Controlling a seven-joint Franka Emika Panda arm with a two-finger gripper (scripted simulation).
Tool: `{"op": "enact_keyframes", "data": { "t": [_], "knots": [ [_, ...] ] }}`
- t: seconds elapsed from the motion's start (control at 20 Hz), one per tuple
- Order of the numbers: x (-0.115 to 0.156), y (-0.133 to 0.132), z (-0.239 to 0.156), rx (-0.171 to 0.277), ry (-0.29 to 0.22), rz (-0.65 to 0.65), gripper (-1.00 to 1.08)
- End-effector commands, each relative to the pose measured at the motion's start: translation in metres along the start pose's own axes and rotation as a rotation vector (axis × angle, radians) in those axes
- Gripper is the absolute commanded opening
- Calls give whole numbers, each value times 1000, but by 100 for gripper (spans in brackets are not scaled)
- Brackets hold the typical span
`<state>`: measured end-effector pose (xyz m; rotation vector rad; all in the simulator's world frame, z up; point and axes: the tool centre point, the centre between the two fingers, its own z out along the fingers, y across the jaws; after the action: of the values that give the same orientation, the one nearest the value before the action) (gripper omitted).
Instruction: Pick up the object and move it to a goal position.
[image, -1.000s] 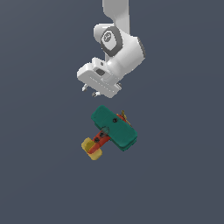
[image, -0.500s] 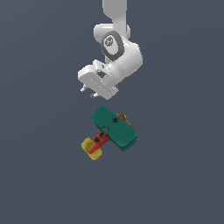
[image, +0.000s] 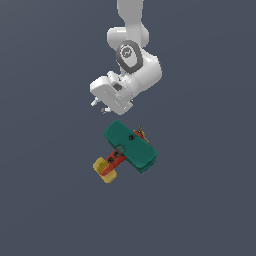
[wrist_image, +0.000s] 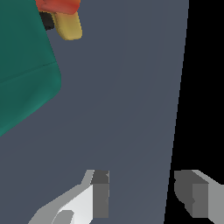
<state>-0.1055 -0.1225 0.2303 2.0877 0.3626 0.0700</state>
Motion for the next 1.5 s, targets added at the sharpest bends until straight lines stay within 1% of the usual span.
{"op": "enact_keyframes", "data": {
  "t": [0.0,0.75,1.45],
  "knots": [
    [0,-1,2,-23,14,-9,28],
    [1,-8,12,-141,114,-65,28],
    [5,-20,16,-230,228,-119,28]
  ]
}}
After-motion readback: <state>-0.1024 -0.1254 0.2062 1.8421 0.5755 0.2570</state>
